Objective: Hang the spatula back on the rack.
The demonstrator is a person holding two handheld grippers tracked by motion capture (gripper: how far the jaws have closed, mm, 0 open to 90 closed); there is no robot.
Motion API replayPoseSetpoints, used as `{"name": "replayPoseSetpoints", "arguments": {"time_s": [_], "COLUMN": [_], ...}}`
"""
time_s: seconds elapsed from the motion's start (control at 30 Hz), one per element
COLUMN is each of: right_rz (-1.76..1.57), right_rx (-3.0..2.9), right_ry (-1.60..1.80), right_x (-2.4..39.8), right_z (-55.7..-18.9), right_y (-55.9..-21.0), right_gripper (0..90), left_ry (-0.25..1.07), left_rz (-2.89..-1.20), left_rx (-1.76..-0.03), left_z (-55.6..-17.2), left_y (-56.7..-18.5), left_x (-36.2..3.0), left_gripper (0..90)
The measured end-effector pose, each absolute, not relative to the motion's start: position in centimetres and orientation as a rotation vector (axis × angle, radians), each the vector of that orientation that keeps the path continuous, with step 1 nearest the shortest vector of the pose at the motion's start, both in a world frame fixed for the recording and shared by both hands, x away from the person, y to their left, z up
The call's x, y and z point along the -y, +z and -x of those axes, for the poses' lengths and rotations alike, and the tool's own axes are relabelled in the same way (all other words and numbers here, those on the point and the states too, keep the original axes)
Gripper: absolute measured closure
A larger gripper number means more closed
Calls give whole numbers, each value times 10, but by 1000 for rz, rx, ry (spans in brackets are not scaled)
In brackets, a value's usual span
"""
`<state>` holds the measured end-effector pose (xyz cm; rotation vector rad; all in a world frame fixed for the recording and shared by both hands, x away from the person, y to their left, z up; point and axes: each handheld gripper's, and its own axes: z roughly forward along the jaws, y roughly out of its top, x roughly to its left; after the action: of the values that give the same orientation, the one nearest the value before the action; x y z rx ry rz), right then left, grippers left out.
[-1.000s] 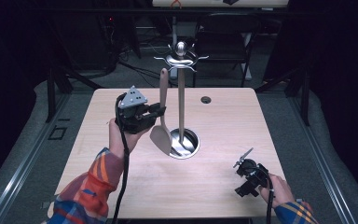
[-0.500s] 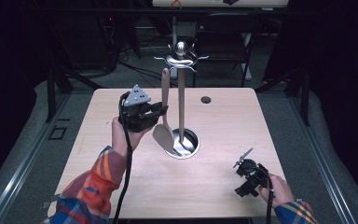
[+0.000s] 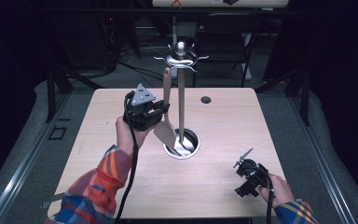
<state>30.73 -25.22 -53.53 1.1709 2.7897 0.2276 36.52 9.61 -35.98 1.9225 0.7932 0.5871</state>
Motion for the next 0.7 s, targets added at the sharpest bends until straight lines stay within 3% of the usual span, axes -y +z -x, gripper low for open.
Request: {"name": "replayPoseSetpoints", "arguments": {"time_s": [0.5, 0.7], "right_rz": [-1168, -1174], "right_rx": [-2784, -2787], "right_ry": [209, 219], "right_x": [252, 252], "right_z": [-307, -307], "right_y": [-536, -536], "right_gripper": [182, 182], "left_ry": [657, 590], "left_rz": [-1912, -1890], "left_rx": [-815, -802], "left_z": [-373, -373], "left_y": [-362, -364], "left_x": [-87, -84], "left_gripper": [770, 768]}}
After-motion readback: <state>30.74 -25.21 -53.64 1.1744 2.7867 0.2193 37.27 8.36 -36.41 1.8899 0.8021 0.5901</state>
